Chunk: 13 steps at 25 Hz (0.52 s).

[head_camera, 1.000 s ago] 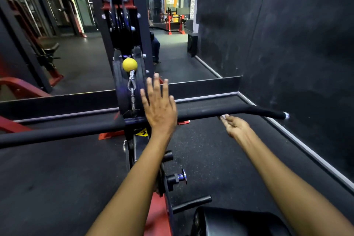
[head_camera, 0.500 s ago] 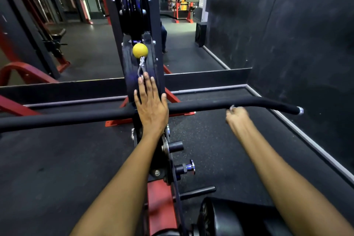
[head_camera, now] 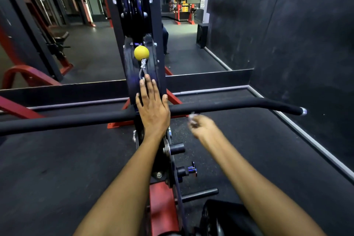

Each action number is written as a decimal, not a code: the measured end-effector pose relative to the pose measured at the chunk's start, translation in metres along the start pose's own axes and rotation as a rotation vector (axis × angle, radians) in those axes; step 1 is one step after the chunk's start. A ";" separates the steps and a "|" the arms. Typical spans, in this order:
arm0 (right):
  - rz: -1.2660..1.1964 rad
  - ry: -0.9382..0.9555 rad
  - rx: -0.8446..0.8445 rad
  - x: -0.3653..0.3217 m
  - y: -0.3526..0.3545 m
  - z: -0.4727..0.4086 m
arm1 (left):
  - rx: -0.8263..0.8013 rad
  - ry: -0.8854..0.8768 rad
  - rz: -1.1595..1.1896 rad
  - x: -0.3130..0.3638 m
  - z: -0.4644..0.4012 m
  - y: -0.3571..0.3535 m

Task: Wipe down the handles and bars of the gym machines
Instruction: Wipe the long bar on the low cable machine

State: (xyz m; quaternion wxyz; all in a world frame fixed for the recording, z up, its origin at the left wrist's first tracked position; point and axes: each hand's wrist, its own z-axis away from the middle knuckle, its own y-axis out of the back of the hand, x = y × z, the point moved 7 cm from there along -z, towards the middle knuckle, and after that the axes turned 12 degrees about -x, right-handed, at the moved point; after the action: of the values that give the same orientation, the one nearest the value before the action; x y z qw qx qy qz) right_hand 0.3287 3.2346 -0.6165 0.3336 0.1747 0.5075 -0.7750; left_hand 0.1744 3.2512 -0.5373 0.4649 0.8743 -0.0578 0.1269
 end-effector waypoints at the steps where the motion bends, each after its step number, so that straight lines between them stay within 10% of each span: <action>1: 0.099 -0.101 -0.066 0.020 -0.018 -0.001 | 0.038 0.000 0.031 -0.002 0.002 0.004; 9: 0.088 -0.085 -0.255 0.032 -0.043 0.009 | 0.082 0.140 0.166 -0.017 0.002 0.006; 13: 0.328 0.416 -0.036 -0.029 -0.009 0.025 | 0.087 0.138 0.150 -0.019 0.000 0.004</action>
State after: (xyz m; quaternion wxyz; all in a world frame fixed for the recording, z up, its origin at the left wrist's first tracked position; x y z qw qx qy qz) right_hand 0.3447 3.2245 -0.5820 0.3461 0.4043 0.5438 -0.6489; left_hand 0.1551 3.2484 -0.5394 0.4185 0.8761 -0.0853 0.2236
